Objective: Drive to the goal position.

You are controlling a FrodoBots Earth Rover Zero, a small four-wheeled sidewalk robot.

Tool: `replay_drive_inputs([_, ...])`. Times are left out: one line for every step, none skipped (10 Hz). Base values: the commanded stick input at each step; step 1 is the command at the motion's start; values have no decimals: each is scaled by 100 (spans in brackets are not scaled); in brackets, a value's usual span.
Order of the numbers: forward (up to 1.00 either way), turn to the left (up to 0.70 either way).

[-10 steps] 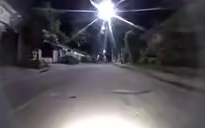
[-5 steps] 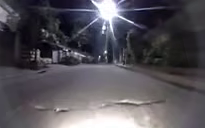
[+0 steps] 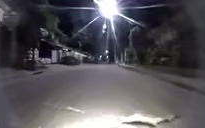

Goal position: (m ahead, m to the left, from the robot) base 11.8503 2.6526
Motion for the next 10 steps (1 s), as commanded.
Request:
replay_drive_inputs([100, 5])
replay_drive_inputs([100, 5])
replay_drive_inputs([100, 5])
replay_drive_inputs([100, 5])
replay_drive_inputs([100, 5])
replay_drive_inputs([100, 5])
replay_drive_inputs([100, 5])
replay_drive_inputs([100, 5])
replay_drive_inputs([100, 5])
replay_drive_inputs([100, 5])
